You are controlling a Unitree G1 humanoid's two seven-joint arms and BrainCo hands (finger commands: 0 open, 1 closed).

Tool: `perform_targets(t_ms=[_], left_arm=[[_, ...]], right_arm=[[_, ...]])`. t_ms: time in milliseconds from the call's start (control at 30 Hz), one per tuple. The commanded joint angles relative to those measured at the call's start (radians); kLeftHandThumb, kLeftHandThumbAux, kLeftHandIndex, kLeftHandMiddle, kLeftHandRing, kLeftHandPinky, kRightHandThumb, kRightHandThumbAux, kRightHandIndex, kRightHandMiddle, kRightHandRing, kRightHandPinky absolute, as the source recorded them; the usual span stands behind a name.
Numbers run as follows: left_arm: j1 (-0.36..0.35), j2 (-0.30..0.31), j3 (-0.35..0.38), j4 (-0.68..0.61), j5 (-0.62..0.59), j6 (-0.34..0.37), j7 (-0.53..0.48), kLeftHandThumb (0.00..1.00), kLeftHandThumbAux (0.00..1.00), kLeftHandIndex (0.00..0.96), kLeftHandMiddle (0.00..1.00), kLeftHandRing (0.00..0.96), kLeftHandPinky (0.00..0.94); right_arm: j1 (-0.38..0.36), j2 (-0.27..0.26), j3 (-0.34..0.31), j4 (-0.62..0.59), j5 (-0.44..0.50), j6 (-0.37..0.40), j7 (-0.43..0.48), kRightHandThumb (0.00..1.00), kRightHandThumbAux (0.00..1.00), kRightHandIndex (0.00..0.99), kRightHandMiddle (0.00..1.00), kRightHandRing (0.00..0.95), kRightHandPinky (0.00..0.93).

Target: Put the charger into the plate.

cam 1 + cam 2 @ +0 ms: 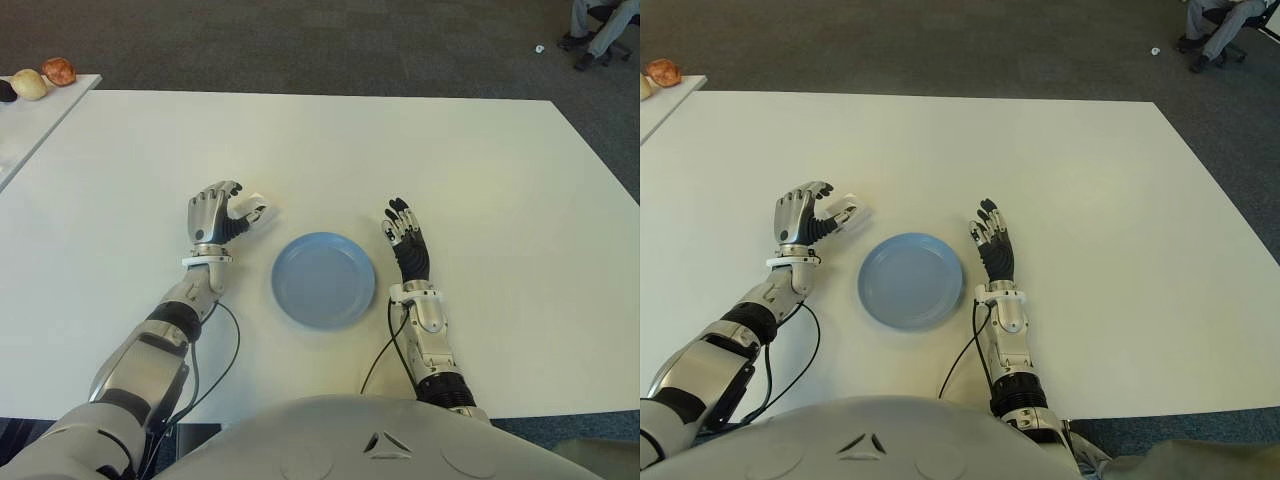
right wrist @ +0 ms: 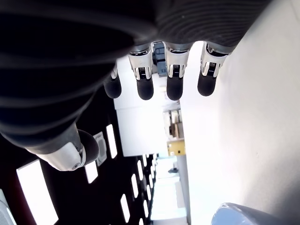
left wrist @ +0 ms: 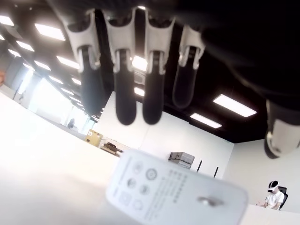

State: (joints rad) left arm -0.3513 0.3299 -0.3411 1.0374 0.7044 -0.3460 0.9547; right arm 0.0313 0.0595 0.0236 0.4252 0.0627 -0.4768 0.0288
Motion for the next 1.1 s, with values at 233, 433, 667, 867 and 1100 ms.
perform_targets(t_ms=[233,433,667,867,1100], left_arm=[[0.08,-0.026,-0.034,0.09,0.003,0.023,0.0,0.6,0.478,0.439,0.628,0.618,0.586],[0.079,-0.022,-0.043,0.087,0.0,0.025,-0.018,0.6,0.477,0.436,0.651,0.642,0.597],[0.082,-0.01,-0.067,0.071,0.014,0.03,-0.019,0.542,0.475,0.407,0.633,0.624,0.577],[0.077,-0.003,-0.083,0.07,0.021,0.034,-0.04,0.435,0.473,0.36,0.481,0.452,0.422],[0.054,0.012,-0.12,0.059,0.026,0.064,-0.174,0.221,0.434,0.125,0.206,0.192,0.165]], right_arm=[[0.039,0.04,0.006,0.022,0.007,0.019,-0.004,0.0,0.556,0.066,0.106,0.079,0.088],[0.039,0.042,0.007,0.017,0.005,0.023,-0.009,0.0,0.559,0.068,0.108,0.08,0.09],[0.04,0.041,0.012,0.008,0.002,0.027,-0.013,0.0,0.551,0.069,0.107,0.079,0.088],[0.038,0.037,0.014,0.012,0.004,0.024,-0.008,0.0,0.544,0.071,0.108,0.079,0.084],[0.034,0.036,0.014,0.018,0.01,0.027,0.002,0.0,0.541,0.069,0.112,0.081,0.084]])
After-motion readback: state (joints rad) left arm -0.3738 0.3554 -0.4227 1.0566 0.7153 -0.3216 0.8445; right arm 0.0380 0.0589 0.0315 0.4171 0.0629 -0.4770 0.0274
